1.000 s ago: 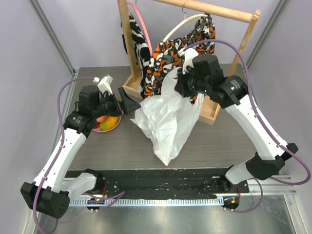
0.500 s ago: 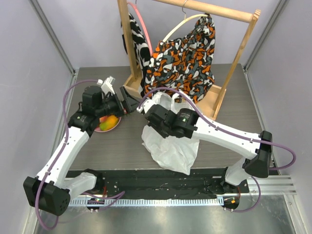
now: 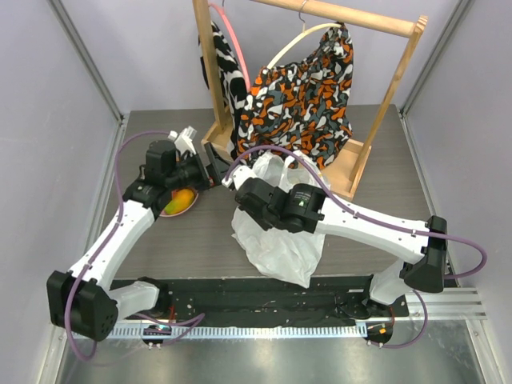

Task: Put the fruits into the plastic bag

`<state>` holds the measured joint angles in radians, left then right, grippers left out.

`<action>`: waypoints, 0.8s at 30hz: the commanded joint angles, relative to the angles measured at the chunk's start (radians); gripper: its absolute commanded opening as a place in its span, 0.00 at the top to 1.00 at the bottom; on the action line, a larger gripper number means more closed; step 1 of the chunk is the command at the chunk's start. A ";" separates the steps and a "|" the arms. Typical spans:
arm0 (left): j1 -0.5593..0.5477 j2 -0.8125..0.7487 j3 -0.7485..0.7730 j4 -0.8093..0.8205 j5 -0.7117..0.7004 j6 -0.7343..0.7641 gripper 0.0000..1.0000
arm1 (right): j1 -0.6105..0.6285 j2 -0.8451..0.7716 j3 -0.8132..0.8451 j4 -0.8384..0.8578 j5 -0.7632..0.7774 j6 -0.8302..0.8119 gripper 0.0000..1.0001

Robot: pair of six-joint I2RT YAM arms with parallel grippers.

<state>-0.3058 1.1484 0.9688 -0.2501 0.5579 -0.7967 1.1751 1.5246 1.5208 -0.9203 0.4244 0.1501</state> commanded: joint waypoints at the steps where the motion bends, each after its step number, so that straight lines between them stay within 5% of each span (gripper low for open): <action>1: -0.047 0.054 0.070 0.092 0.014 -0.006 0.00 | 0.011 -0.038 0.009 0.024 0.017 0.022 0.99; 20: -0.148 0.211 0.146 0.203 0.025 -0.036 0.01 | 0.023 -0.020 0.007 0.023 0.022 0.025 0.99; 24: -0.167 0.246 0.157 0.202 0.036 -0.035 0.19 | 0.026 -0.020 0.006 0.031 0.020 0.031 0.99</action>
<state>-0.4572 1.3689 1.0813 -0.0990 0.5705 -0.8341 1.1904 1.5246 1.5208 -0.9203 0.4248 0.1616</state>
